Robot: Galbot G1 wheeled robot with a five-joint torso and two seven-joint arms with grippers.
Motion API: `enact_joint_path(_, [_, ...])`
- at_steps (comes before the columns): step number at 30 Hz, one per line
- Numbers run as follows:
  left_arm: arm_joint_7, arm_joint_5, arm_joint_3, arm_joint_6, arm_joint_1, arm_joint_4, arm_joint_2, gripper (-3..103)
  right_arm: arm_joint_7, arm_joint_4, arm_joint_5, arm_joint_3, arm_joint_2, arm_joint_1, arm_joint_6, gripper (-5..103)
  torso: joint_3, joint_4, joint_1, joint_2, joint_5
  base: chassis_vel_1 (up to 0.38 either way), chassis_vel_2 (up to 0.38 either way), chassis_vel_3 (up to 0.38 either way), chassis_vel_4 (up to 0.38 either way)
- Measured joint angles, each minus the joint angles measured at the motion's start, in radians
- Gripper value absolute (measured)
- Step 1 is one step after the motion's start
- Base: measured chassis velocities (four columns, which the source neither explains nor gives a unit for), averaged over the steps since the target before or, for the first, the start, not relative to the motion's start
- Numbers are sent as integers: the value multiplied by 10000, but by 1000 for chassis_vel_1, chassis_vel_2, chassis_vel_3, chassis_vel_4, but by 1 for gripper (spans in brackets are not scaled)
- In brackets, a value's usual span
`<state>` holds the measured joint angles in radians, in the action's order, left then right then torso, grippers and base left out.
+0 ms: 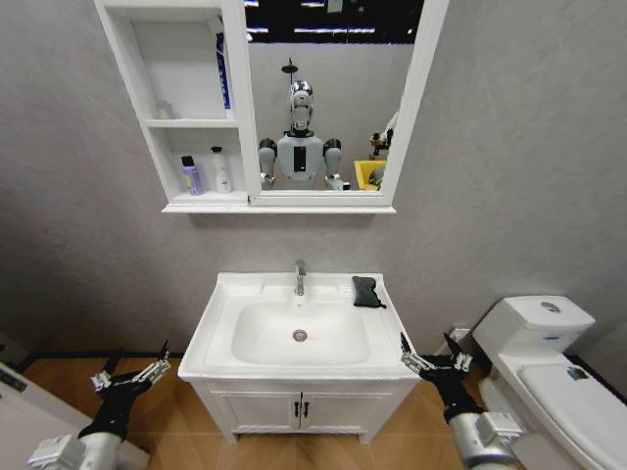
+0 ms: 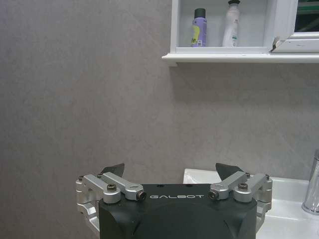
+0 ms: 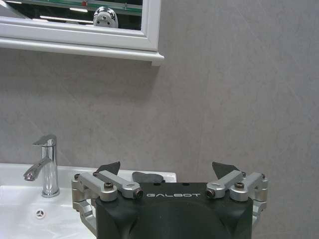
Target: Move facial cleanser and shampoo from washbasin to cabinet, then wipe washbasin with towel.
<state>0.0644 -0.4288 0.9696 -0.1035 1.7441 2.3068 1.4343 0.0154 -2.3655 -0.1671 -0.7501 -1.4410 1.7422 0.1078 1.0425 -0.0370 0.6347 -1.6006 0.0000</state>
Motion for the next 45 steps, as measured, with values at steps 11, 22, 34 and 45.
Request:
enact_joint_path(11, [-18, -20, -16, -18, -22, -1, -15, 100, -13, 120, -67, 53, 166, -45, 60, 100, 0, 0, -4, -1, -1, -54, 51, 51, -62])
enact_joint_path(22, [-26, -31, -27, -30, -30, -4, -23, 100, 873, 1916, -1862, 124, 1205, -2713, 1943, 100, 4, -3, 11, 7, 3, -121, 115, 112, -111])
enact_joint_path(34, [-33, -33, -28, -32, -28, -5, -27, 100, 1259, 5961, -3172, 1302, 3466, -6605, 3210, 100, 1, -3, -1, 0, 2, 17, -19, -17, 10])
enact_joint_path(45, [-32, -33, -29, -33, -28, -5, -28, 100, 86, 8471, -3123, 3229, 4149, -8593, 3303, 100, 1, 1, 0, 1, 0, 0, 0, 0, 0])
